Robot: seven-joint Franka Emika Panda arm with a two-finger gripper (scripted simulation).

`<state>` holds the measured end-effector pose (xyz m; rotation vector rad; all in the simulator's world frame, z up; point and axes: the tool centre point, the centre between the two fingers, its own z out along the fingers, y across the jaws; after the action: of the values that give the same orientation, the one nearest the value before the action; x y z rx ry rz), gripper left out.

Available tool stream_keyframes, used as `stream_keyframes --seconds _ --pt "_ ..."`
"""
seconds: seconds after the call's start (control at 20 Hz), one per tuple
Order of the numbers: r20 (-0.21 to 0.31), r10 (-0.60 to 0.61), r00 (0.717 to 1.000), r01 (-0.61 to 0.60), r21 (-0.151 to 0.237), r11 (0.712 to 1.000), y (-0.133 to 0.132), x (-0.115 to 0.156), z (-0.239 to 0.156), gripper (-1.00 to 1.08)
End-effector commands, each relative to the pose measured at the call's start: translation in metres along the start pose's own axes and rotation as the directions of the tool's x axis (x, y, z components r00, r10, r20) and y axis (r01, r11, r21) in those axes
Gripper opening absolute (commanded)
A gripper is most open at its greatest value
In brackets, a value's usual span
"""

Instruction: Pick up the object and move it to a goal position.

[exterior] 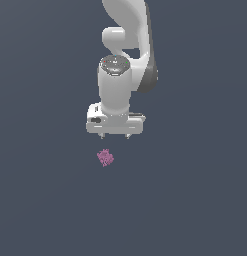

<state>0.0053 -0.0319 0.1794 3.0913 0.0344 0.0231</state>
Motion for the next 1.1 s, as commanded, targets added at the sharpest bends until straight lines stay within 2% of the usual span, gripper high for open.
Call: stream_keyframes --seconds 0.0,0.5,1.05 --pt "0.001 -0.017 1.0 0.017 0.001 1.0 0.002 0.001 0.003 1.0" --pt "0.005 -0.158 0.987 0.158 0.012 0.987 0.015 0.008 0.029 1.0" --pt "-0.001 -0.371 0.929 0.371 0.037 0.928 0.037 0.016 0.071 1.0"
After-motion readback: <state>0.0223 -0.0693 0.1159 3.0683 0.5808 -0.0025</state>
